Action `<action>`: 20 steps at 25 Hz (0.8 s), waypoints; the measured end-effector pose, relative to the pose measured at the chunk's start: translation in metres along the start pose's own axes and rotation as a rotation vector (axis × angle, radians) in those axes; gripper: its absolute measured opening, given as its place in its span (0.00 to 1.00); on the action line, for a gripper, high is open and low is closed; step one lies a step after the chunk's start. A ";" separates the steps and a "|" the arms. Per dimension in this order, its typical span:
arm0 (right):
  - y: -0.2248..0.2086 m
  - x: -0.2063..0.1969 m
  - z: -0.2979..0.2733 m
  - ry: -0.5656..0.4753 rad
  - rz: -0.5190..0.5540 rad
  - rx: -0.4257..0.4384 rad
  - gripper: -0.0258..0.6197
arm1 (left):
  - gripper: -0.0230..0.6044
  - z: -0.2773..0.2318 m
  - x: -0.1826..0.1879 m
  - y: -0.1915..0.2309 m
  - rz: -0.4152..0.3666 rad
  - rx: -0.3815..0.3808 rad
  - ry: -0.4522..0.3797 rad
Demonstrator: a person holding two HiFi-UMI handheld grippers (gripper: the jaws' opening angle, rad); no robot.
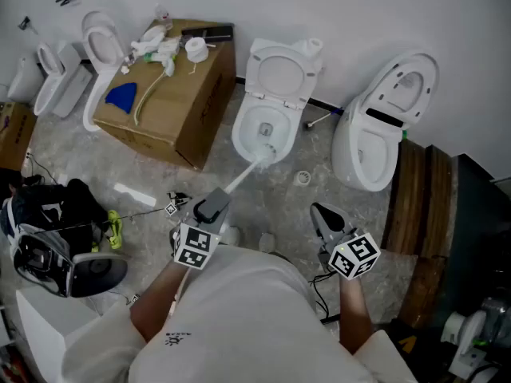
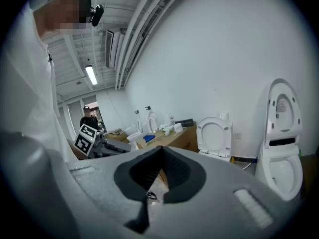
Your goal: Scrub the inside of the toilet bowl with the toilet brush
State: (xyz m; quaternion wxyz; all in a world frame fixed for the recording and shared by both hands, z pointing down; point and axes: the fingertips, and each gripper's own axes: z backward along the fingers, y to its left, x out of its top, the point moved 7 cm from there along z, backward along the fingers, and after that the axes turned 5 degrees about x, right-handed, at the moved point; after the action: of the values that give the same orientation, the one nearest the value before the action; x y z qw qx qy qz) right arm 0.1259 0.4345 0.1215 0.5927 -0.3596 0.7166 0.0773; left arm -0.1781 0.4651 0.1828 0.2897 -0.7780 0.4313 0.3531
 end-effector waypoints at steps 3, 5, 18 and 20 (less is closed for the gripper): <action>-0.001 0.002 0.000 -0.003 0.001 0.002 0.04 | 0.27 -0.001 0.002 0.000 -0.002 0.002 0.001; -0.001 0.002 -0.001 -0.003 0.003 0.004 0.04 | 0.27 -0.003 -0.004 0.002 0.013 0.010 -0.001; 0.002 0.002 -0.007 -0.005 -0.016 0.003 0.04 | 0.27 -0.003 -0.004 0.017 0.023 0.011 0.002; 0.005 0.002 -0.009 -0.004 -0.023 0.002 0.04 | 0.27 -0.002 -0.007 0.020 0.027 0.010 0.005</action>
State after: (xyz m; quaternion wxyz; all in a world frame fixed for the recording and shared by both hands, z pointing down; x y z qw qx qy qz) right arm 0.1161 0.4326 0.1207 0.5953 -0.3672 0.7112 0.0704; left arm -0.1974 0.4576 0.1865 0.2875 -0.7716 0.4443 0.3530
